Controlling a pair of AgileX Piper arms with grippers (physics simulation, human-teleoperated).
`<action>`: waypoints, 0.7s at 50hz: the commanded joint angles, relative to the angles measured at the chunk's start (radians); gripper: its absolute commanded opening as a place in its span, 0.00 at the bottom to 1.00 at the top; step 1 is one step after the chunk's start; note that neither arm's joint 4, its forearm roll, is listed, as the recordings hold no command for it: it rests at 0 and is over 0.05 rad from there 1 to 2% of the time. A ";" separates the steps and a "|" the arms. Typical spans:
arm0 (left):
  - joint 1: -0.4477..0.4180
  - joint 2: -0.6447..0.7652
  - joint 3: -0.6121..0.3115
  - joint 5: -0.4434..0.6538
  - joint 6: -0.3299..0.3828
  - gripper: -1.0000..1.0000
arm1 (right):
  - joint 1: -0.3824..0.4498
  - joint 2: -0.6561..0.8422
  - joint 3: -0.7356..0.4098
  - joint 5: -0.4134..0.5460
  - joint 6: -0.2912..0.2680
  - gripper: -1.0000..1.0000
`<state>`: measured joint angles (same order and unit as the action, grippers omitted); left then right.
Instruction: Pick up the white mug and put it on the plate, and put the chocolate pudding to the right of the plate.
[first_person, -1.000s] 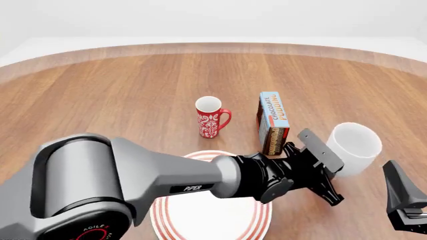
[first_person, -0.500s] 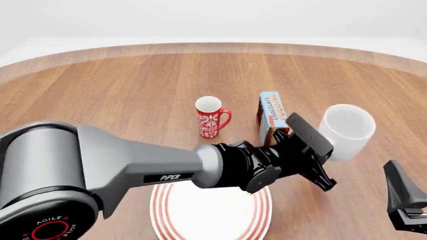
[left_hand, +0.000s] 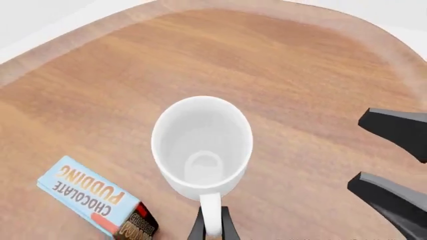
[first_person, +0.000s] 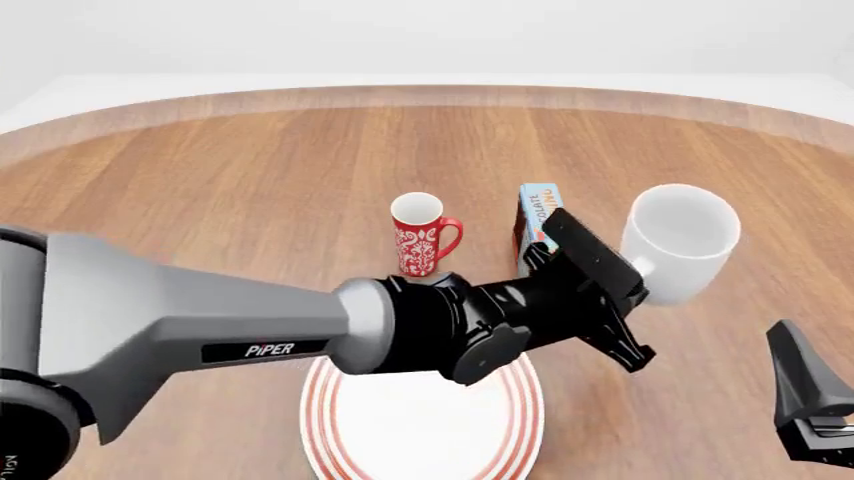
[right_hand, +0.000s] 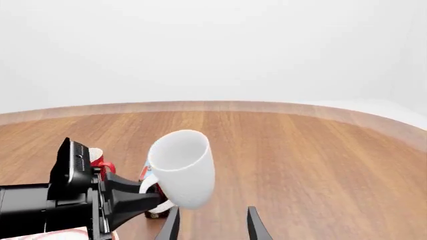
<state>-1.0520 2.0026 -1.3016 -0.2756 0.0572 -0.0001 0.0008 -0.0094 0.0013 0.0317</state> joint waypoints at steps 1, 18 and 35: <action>0.010 -0.070 0.067 -0.027 0.006 0.00 | 0.000 0.002 0.000 -0.003 0.000 1.00; 0.018 -0.163 0.172 -0.054 0.005 0.00 | 0.001 0.007 0.000 -0.008 -0.002 1.00; 0.004 -0.253 0.257 -0.070 0.010 0.00 | 0.000 0.003 -0.001 -0.004 -0.001 1.00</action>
<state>-1.0435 1.8022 -1.0899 -0.3338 0.0602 0.0004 0.0052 -0.0096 -0.0041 0.0302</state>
